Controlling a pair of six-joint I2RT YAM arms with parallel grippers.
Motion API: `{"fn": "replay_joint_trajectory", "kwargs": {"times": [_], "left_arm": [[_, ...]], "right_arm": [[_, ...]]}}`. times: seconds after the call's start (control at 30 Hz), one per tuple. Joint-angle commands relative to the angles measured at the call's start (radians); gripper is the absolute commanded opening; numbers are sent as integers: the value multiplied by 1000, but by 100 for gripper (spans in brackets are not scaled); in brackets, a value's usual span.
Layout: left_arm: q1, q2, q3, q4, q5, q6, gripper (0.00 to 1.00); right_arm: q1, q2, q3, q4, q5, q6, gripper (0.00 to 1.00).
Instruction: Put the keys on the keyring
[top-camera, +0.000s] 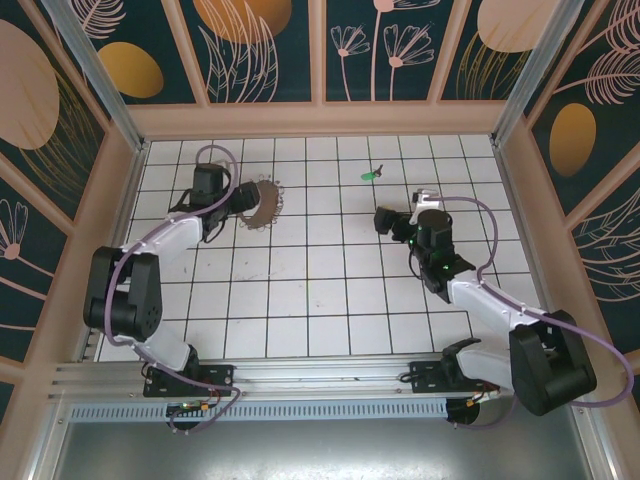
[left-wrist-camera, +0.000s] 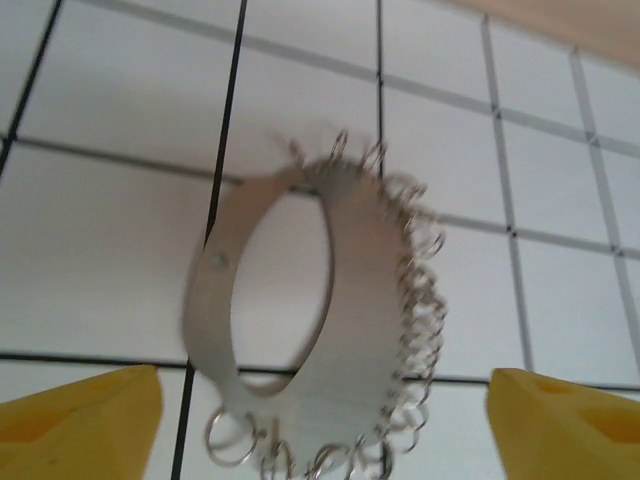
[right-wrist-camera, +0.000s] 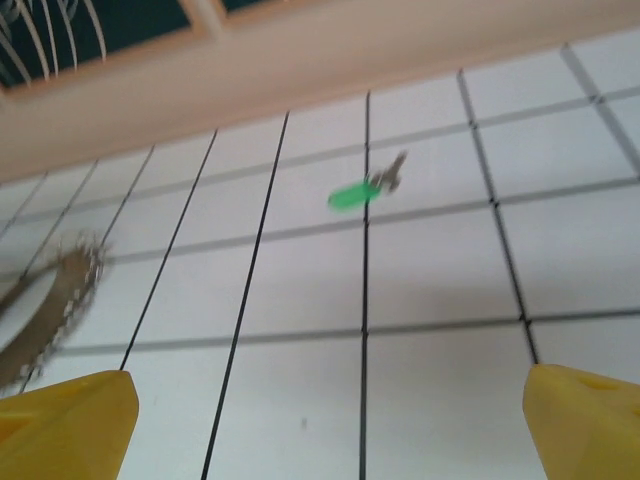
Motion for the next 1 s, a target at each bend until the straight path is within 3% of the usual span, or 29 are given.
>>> {"fn": "replay_joint_trajectory", "kwargs": {"times": [0.0, 0.23, 0.57, 0.83, 0.97], "left_arm": [[-3, 34, 33, -107, -41, 8, 75], [-34, 70, 24, -118, -52, -2, 47], [-60, 187, 67, -130, -60, -9, 32], [-73, 182, 52, -141, -53, -9, 7], [-79, 159, 22, -141, -46, -13, 1]], "right_arm": [[19, -5, 8, -64, -82, 45, 99], [39, 12, 24, -86, -113, 16, 99], [39, 24, 34, -76, -130, -15, 99], [34, 22, 29, -59, -128, -23, 98], [33, 4, 14, -45, -110, -28, 98]]}}
